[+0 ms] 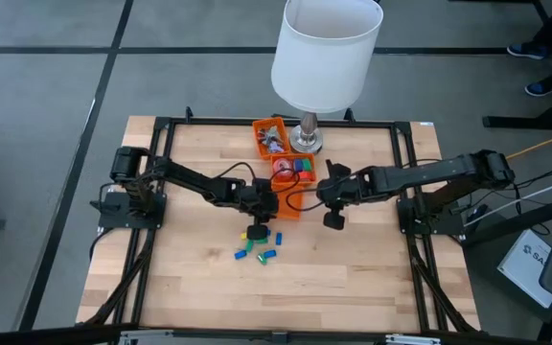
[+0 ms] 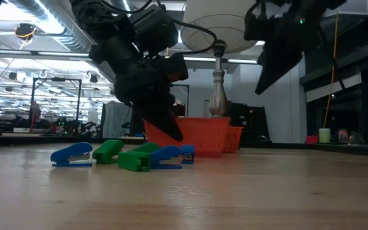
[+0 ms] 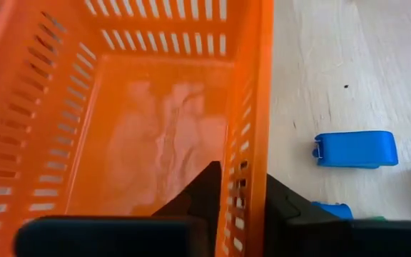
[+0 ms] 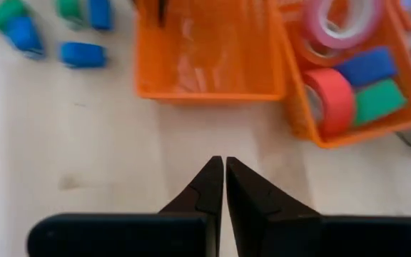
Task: Pick and place Stapler, Stapler remover, tape
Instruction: Move the left orange basket to the middle of the table, then adjust the middle orange basket, then put the blue stapler into the bottom orange basket
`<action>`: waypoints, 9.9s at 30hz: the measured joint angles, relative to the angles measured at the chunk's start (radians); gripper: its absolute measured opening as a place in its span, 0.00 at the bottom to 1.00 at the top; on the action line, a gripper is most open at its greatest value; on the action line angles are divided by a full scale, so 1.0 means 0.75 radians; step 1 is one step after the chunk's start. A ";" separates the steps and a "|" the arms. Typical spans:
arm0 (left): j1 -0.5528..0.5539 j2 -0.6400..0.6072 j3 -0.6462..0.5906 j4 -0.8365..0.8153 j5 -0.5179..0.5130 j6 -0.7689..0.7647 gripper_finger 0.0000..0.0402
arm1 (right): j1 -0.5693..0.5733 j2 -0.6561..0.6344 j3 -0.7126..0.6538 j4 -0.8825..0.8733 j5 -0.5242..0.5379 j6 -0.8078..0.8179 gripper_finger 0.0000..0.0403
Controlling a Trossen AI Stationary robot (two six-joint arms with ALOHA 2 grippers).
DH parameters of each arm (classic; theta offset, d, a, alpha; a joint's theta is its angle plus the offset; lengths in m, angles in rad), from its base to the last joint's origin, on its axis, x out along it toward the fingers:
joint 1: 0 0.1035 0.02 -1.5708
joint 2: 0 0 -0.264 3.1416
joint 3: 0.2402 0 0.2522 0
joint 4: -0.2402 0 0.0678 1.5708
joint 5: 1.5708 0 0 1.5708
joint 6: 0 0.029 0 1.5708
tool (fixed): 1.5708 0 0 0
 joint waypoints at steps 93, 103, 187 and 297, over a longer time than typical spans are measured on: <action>-0.210 -1.955 -1.216 0.339 -0.388 -0.135 0.27 | -0.346 0.315 -0.118 0.889 -0.240 0.346 0.05; -0.121 -2.077 -1.234 0.279 -0.237 -0.100 0.27 | -0.221 0.315 -0.116 1.180 -0.539 0.331 0.05; 0.006 -2.075 -1.234 0.039 -0.098 -0.088 0.27 | 0.122 0.324 0.182 0.518 -0.268 -1.074 0.45; 0.007 -2.055 -1.234 0.042 -0.102 -0.088 0.28 | 0.176 1.039 0.807 -0.049 -0.244 -1.292 0.34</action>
